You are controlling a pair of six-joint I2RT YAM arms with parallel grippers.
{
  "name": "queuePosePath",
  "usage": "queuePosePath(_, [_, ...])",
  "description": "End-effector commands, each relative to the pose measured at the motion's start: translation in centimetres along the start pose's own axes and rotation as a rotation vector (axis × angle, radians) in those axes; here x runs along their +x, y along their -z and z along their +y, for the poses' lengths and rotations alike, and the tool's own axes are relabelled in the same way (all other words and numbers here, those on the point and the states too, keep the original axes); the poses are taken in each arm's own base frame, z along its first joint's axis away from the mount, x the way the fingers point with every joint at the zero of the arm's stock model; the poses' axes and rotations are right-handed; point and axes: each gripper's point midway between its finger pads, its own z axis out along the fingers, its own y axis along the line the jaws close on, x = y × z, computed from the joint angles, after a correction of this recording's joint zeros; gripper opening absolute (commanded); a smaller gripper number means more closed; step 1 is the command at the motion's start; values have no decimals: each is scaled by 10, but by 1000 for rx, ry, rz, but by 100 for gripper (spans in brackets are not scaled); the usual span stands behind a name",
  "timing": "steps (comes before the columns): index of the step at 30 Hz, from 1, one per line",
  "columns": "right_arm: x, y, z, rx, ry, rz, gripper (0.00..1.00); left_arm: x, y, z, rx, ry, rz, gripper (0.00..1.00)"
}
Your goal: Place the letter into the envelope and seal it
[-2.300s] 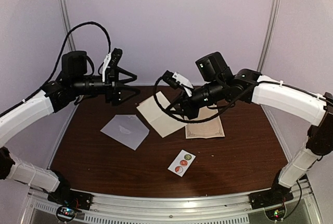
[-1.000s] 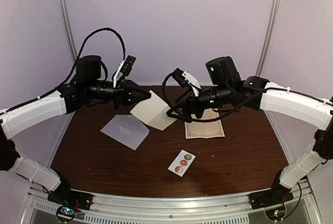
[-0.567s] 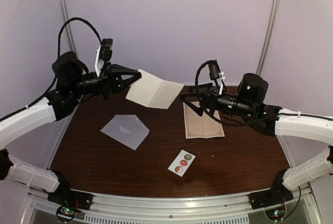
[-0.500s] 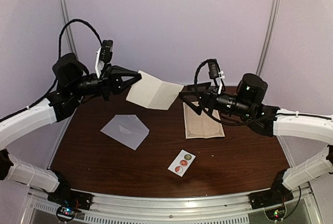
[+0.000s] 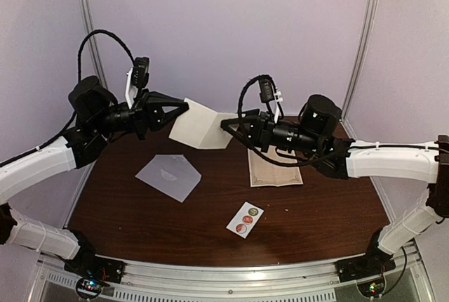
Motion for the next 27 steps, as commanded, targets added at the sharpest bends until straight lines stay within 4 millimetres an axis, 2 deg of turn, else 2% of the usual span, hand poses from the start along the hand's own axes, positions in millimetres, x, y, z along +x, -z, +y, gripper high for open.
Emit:
queuePosePath(1, [-17, -4, 27, -109, 37, -6, 38, -4, 2, -1, -15, -32, -18, 0])
queuePosePath(8, [-15, -1, 33, -140, 26, 8, 2, -2, 4, 8, -74, -32, -15, 0])
queuePosePath(14, [-18, 2, 26, -104, 30, -1, 0, 2, 6, 24, -166, -27, 2, 0])
queuePosePath(15, [-19, 3, 19, -59, 26, -3, 0, 3, 8, 31, -214, -27, 9, 3])
queuePosePath(18, [-21, 9, -11, 109, 23, -12, 0, 4, 21, 59, -409, -23, 12, 33])
queuePosePath(23, [-18, 32, -74, 452, 6, 8, 0, 10, 45, 90, -641, 0, 25, 46])
queuePosePath(25, [-13, 42, -93, 569, -3, 29, 0, 16, 44, 93, -647, 19, 35, 52])
queuePosePath(27, [-12, 48, -104, 642, -4, 31, 0, 23, 37, 93, -614, 46, 50, 54])
